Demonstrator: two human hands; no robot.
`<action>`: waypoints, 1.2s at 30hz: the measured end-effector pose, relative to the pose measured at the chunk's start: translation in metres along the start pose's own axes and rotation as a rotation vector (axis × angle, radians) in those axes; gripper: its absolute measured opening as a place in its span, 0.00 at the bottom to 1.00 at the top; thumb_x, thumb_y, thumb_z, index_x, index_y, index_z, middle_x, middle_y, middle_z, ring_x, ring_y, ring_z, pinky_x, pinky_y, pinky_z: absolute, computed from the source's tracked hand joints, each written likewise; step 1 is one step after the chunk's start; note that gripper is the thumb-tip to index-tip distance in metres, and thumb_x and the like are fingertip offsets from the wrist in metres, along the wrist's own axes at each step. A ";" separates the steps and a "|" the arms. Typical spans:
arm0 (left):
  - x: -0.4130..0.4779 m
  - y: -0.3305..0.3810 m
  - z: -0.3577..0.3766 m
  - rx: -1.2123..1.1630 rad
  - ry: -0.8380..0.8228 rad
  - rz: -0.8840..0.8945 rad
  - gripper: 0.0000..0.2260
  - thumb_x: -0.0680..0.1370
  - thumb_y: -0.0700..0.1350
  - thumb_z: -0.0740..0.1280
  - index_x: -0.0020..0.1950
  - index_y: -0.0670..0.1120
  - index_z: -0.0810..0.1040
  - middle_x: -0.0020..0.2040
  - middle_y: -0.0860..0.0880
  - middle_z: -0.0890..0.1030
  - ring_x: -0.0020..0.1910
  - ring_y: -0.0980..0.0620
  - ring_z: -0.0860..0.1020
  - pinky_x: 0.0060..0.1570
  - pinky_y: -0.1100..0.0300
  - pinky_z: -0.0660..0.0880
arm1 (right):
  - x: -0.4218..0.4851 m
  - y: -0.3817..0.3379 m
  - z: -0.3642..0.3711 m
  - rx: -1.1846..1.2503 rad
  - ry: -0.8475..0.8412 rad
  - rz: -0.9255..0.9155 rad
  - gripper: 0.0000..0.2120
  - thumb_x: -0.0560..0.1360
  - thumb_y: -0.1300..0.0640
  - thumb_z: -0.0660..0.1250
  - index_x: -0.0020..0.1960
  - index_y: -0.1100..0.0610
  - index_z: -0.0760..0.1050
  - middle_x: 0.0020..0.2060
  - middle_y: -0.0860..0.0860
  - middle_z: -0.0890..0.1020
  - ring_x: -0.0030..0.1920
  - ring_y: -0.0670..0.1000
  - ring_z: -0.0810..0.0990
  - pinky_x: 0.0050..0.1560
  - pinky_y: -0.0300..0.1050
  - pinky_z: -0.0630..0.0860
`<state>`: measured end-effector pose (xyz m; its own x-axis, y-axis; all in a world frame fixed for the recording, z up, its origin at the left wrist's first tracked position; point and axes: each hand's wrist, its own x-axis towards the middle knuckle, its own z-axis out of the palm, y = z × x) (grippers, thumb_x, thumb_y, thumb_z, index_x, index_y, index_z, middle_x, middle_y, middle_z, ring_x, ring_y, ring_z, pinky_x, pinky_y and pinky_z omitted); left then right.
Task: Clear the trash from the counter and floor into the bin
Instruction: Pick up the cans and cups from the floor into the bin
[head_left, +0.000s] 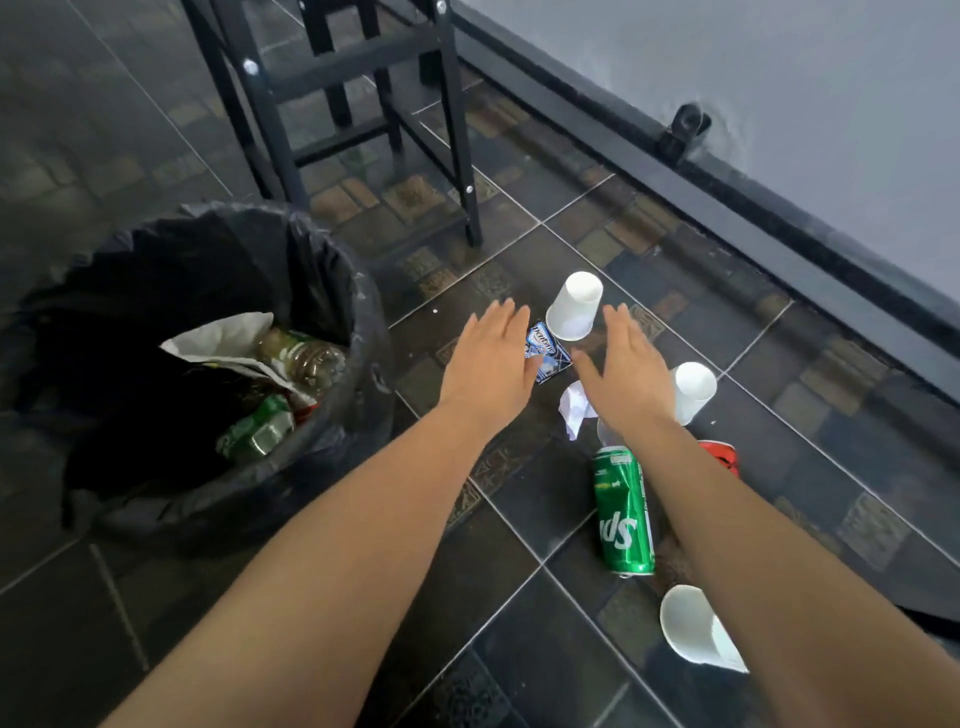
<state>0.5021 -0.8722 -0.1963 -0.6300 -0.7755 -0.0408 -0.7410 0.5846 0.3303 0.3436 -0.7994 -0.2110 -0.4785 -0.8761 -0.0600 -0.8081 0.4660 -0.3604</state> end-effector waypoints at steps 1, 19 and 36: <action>0.005 -0.003 0.013 0.002 -0.028 -0.022 0.28 0.83 0.51 0.60 0.80 0.42 0.56 0.80 0.43 0.58 0.80 0.46 0.53 0.77 0.52 0.48 | 0.008 0.006 0.005 -0.013 -0.004 -0.004 0.33 0.80 0.46 0.61 0.79 0.56 0.53 0.79 0.54 0.55 0.77 0.55 0.56 0.75 0.50 0.54; 0.087 -0.011 0.125 0.174 -0.270 -0.181 0.37 0.79 0.65 0.58 0.82 0.51 0.47 0.82 0.41 0.46 0.80 0.43 0.45 0.78 0.47 0.47 | 0.107 0.028 0.064 -0.050 0.057 -0.079 0.28 0.79 0.48 0.63 0.76 0.48 0.59 0.77 0.54 0.56 0.71 0.60 0.64 0.69 0.55 0.66; 0.037 -0.031 0.089 -0.061 0.148 -0.285 0.32 0.78 0.59 0.66 0.78 0.48 0.62 0.75 0.38 0.63 0.73 0.41 0.61 0.70 0.49 0.66 | 0.082 0.016 0.035 0.305 0.320 -0.052 0.19 0.76 0.55 0.67 0.66 0.55 0.70 0.67 0.52 0.68 0.60 0.54 0.75 0.54 0.50 0.74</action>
<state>0.4814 -0.8982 -0.2920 -0.3550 -0.9349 -0.0036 -0.8646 0.3268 0.3817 0.3037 -0.8686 -0.2545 -0.5609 -0.7924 0.2396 -0.7185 0.3221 -0.6165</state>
